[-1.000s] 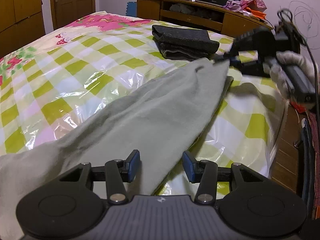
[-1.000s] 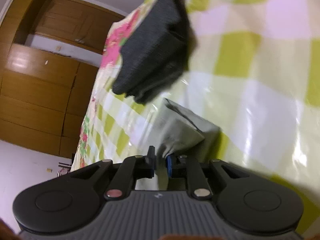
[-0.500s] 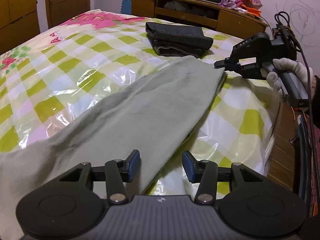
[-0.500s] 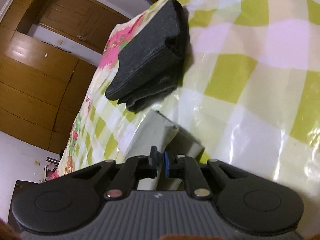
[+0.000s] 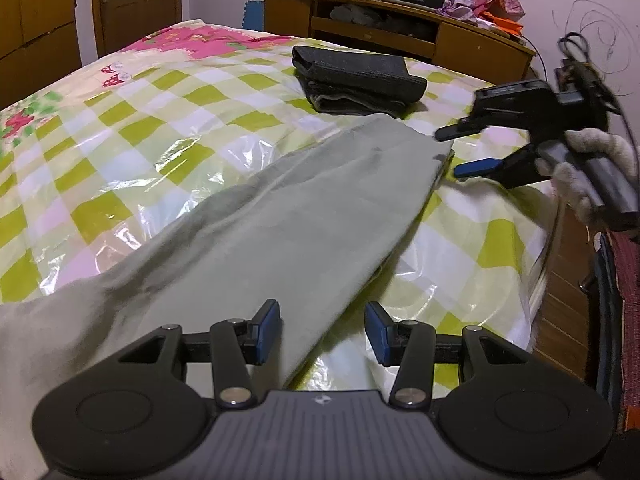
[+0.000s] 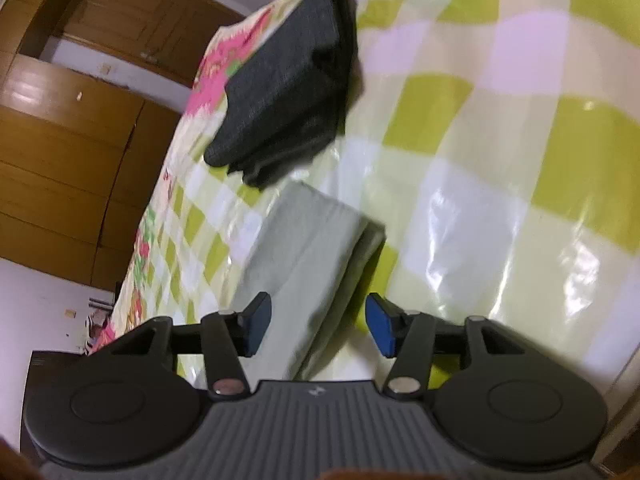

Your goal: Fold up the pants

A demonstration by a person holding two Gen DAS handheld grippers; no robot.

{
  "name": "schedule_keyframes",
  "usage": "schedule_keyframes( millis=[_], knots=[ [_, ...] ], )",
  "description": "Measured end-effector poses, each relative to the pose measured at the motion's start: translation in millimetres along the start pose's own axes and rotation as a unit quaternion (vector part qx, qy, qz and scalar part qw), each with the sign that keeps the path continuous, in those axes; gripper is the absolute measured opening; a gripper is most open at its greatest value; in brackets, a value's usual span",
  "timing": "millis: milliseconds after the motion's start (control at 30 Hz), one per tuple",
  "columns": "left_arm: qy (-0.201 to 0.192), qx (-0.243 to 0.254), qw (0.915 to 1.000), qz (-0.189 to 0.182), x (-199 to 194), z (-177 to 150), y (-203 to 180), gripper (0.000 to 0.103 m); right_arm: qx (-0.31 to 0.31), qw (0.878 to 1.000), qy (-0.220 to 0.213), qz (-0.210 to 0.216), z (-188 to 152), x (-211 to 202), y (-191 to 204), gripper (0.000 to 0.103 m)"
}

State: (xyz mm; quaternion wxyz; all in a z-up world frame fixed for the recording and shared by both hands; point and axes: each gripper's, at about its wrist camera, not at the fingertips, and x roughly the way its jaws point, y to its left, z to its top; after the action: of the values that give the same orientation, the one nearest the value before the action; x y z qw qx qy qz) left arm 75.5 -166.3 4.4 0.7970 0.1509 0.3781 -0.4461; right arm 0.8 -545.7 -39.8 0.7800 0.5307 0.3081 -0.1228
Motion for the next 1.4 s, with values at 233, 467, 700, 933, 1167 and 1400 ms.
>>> schedule_keyframes(
  millis=[233,467,700,933,1167,1400],
  knots=[
    [-0.006,-0.012,0.9999,0.01,-6.8,-2.7,4.3,0.058,-0.002,0.999,-0.025,0.027,-1.8,25.3,3.1,0.054],
    [0.003,-0.028,0.9993,0.025,-8.3,-8.9,16.5,0.059,-0.018,0.996,-0.048,0.067,-13.8,20.9,0.7,0.049],
    [0.001,-0.03,0.9994,0.018,-8.6,-9.2,13.4,0.059,0.001,0.993,-0.043,0.105,-4.7,43.0,1.5,0.047],
    [-0.006,-0.031,0.9995,0.008,-2.1,-3.3,12.7,0.059,-0.01,0.996,-0.035,0.08,-8.8,26.4,1.7,0.043],
    [-0.011,-0.031,0.9994,0.011,3.3,4.7,10.0,0.059,0.014,0.996,-0.028,0.083,-5.3,53.9,1.0,0.009],
    [-0.019,-0.036,0.999,0.016,-0.6,10.9,-1.1,0.06,0.09,0.974,-0.071,0.194,9.2,18.0,2.4,0.005]
  ],
)
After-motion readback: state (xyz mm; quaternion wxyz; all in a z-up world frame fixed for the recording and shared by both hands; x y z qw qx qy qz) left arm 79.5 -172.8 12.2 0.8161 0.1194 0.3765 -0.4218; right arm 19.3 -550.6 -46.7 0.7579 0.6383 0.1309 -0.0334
